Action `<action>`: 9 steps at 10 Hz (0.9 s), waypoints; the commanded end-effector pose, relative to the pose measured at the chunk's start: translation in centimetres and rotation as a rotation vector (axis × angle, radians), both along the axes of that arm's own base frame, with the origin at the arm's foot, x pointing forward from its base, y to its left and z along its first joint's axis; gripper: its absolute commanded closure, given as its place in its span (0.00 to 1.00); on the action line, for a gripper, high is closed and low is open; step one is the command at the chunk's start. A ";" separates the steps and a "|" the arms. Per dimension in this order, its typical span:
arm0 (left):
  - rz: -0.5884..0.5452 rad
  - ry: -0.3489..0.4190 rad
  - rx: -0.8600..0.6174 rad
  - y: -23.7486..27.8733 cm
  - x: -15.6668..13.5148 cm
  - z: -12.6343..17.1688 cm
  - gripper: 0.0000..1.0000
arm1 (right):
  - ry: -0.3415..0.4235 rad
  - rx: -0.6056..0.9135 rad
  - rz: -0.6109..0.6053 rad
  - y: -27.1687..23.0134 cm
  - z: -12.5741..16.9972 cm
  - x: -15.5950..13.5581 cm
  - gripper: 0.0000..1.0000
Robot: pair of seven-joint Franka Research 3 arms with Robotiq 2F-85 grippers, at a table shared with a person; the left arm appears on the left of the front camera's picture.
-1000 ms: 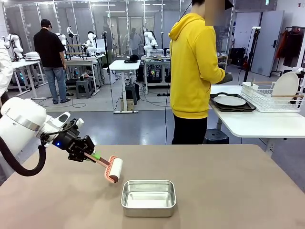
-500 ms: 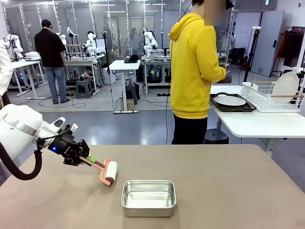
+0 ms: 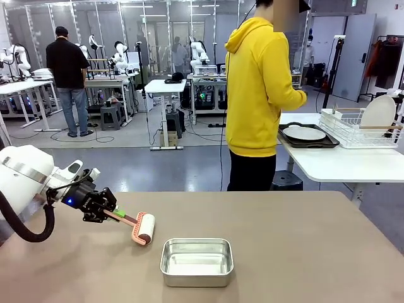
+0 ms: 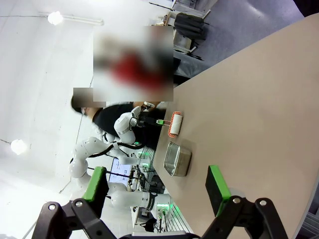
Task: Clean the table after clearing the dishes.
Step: When the right (or left) Handle tray is removed, use the right hand (or left hand) to clean the right (or left) side of the table with the Lint Roller.
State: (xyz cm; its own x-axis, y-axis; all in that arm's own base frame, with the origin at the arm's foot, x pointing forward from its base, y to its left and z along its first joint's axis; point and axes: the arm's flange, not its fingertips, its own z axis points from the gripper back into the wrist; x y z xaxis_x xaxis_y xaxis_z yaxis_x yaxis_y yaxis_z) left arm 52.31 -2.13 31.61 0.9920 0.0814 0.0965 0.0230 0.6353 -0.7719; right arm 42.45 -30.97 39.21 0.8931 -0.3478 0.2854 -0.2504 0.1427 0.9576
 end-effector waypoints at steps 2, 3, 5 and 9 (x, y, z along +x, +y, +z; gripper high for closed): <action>0.007 -0.029 0.033 0.9 0.5 -1.5 0.79 | 0.004 -0.008 0.012 0.1 0.3 -0.2 0.00; 0.015 -0.030 0.043 1.2 0.5 -1.5 0.79 | 0.004 -0.008 0.012 0.1 0.3 -0.2 0.00; 0.020 -0.028 0.081 2.7 0.3 -1.7 0.79 | 0.004 -0.008 0.012 0.1 0.3 -0.2 0.00; 0.071 -0.054 0.256 6.2 -0.3 -1.9 0.79 | 0.004 -0.008 0.012 0.1 0.3 -0.2 0.00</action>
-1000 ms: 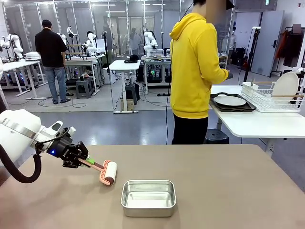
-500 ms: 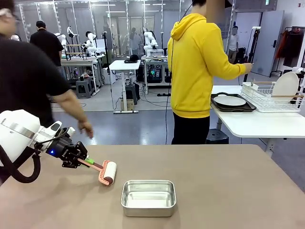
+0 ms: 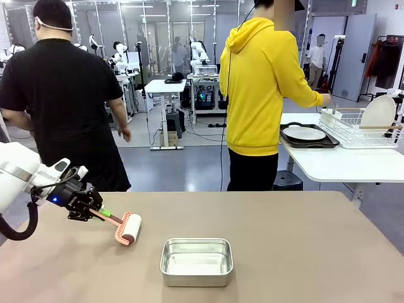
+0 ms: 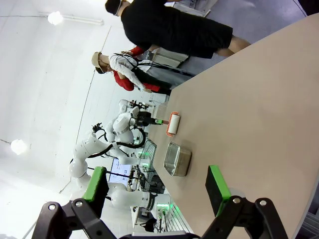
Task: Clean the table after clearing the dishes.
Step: When the right (or left) Handle tray is removed, use the right hand (or left hand) to clean the right (or left) side of the table with the Lint Roller.
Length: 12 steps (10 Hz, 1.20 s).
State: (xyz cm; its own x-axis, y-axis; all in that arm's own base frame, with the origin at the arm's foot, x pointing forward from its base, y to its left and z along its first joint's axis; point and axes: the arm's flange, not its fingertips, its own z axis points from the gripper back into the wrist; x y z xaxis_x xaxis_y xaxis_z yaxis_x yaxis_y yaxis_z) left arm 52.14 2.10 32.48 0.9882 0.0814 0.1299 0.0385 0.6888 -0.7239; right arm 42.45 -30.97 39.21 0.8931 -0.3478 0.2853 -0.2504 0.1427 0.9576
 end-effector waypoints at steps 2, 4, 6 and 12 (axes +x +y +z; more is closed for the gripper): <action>0.087 -0.038 0.230 3.8 -0.4 -3.1 0.79 | 0.004 -0.008 0.012 0.1 0.3 -0.2 0.00; 0.112 -0.046 0.217 6.2 -0.9 -3.2 0.79 | 0.004 -0.008 0.012 0.1 0.3 -0.2 0.00; 0.168 -0.042 0.277 9.1 -1.6 -3.6 0.79 | 0.004 -0.008 0.012 0.1 0.3 -0.2 0.00; 0.319 -0.036 0.409 15.7 -3.4 -3.5 0.79 | 0.004 -0.008 0.012 0.1 0.3 -0.2 0.00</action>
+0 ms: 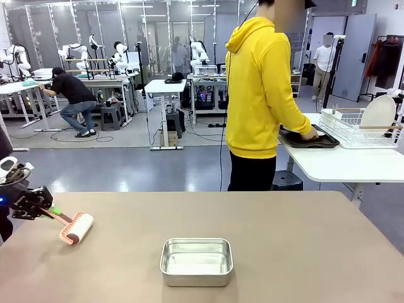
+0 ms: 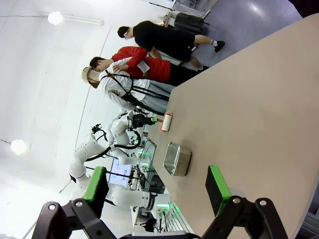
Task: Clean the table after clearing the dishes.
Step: When the right (or left) Handle tray is removed, use the right hand (or left hand) to clean the right (or left) side of the table with the Lint Roller.
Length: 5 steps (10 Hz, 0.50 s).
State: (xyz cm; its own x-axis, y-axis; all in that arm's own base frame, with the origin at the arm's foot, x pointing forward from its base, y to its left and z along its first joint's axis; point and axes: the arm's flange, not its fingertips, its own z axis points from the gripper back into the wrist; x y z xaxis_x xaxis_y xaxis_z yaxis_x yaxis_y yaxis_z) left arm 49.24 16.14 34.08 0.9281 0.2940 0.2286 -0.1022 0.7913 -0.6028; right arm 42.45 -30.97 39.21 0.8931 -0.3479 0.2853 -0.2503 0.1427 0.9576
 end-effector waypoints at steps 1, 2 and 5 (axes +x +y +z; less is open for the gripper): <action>0.114 0.065 0.267 2.6 -0.8 -5.2 0.79 | 0.004 -0.008 0.012 0.1 0.3 -0.2 0.00; 0.149 0.068 0.295 3.5 -1.1 -5.0 0.79 | 0.004 -0.008 0.012 0.1 0.3 -0.2 0.00; 0.214 0.058 0.344 5.4 -2.1 -3.9 0.79 | 0.004 -0.008 0.012 0.1 0.3 -0.2 0.00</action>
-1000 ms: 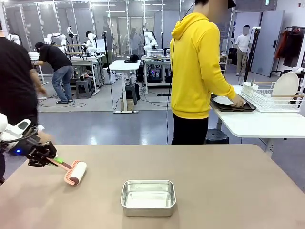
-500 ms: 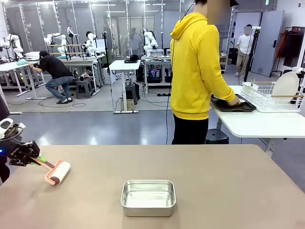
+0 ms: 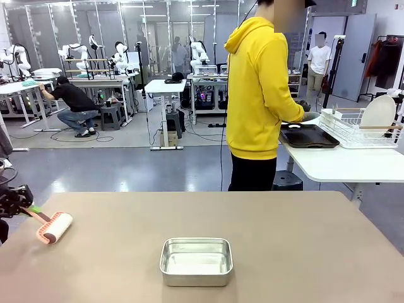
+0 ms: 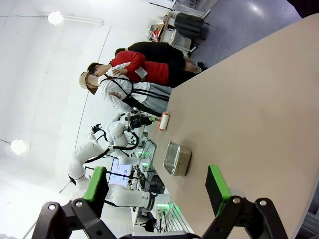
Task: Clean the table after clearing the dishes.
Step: When the right (or left) Handle tray is removed, use the right hand (or left hand) to clean the right (or left) side of the table with the Lint Roller.
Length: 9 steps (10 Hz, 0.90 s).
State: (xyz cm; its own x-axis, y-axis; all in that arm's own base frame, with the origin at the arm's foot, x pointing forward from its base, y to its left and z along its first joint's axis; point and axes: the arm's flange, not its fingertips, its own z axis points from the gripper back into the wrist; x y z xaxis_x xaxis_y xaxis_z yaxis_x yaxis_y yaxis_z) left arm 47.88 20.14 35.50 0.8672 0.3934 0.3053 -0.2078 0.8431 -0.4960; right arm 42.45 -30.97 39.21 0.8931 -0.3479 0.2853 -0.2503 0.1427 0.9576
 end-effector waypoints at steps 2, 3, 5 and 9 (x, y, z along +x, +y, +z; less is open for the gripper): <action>0.105 0.077 0.224 2.8 -1.7 -3.8 0.79 | 0.003 -0.008 0.012 0.1 0.3 -0.2 0.00; 0.116 0.064 0.236 3.3 -2.1 -3.0 0.79 | 0.003 -0.008 0.012 0.1 0.3 -0.2 0.00; 0.111 0.030 0.251 3.6 -2.9 -0.9 0.79 | 0.003 -0.008 0.012 0.1 0.3 -0.2 0.00; 0.016 -0.049 0.197 2.1 -4.0 3.1 0.79 | 0.003 -0.008 0.012 0.1 0.3 -0.2 0.00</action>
